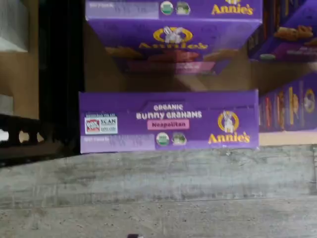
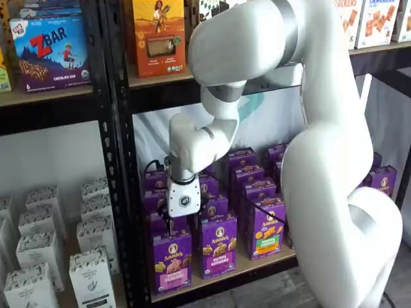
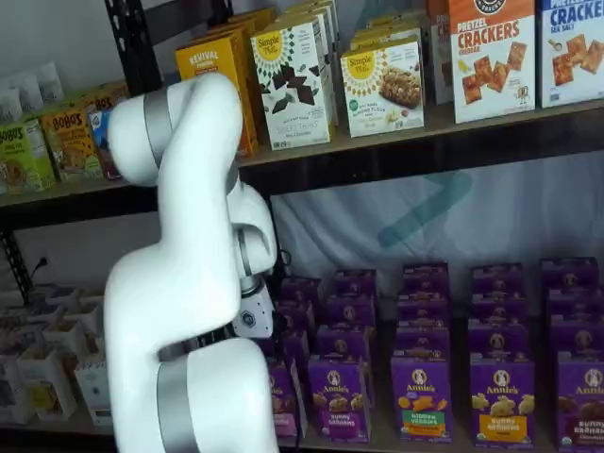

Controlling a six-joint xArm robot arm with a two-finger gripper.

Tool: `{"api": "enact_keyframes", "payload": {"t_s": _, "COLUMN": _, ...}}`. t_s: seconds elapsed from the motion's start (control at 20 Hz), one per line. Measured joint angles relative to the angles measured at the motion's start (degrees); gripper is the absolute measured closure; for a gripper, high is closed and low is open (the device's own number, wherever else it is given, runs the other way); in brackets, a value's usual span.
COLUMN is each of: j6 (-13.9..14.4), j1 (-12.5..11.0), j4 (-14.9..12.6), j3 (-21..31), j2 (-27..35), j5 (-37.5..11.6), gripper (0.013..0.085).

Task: Pick up the purple box with a pink patch in the middle, on the bottom shelf, the first box from the left

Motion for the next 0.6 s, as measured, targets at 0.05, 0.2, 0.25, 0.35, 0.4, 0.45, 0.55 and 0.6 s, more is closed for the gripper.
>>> {"api": "enact_keyframes", "payload": {"t_s": 0.05, "j6": -0.15, "j1": -0.05, "j4": 0.13, "j3": -1.07, "j2": 0.63, "j5": 0.73, "gripper": 0.0130}}
{"api": "enact_keyframes", "payload": {"t_s": 0.2, "j6": -0.63, "j1": -0.31, "j4": 0.41, "j3": -4.01, "j2": 2.80, "j5": 1.85, "gripper": 0.0130}}
{"api": "enact_keyframes", "payload": {"t_s": 0.25, "j6": -0.53, "j1": -0.41, "j4": 0.18, "j3": -4.72, "j2": 3.41, "j5": 1.88, "gripper": 0.0130}}
{"api": "enact_keyframes", "payload": {"t_s": 0.35, "j6": -0.27, "j1": -0.65, "j4": -0.38, "j3": -5.89, "j2": 4.49, "j5": 1.73, "gripper": 0.0130}}
{"api": "enact_keyframes", "payload": {"t_s": 0.4, "j6": -0.02, "j1": -0.75, "j4": -0.77, "j3": -6.38, "j2": 4.93, "j5": 1.71, "gripper": 0.0130}}
{"api": "enact_keyframes", "payload": {"t_s": 0.45, "j6": 0.09, "j1": -0.87, "j4": -1.02, "j3": -7.03, "j2": 5.53, "j5": 1.76, "gripper": 0.0130}}
{"api": "enact_keyframes", "payload": {"t_s": 0.55, "j6": 0.58, "j1": -1.07, "j4": -1.78, "j3": -8.35, "j2": 6.69, "j5": 2.09, "gripper": 0.0130}}
{"api": "enact_keyframes", "payload": {"t_s": 0.6, "j6": 0.89, "j1": -1.15, "j4": -2.23, "j3": -8.89, "j2": 7.22, "j5": 2.11, "gripper": 0.0130}}
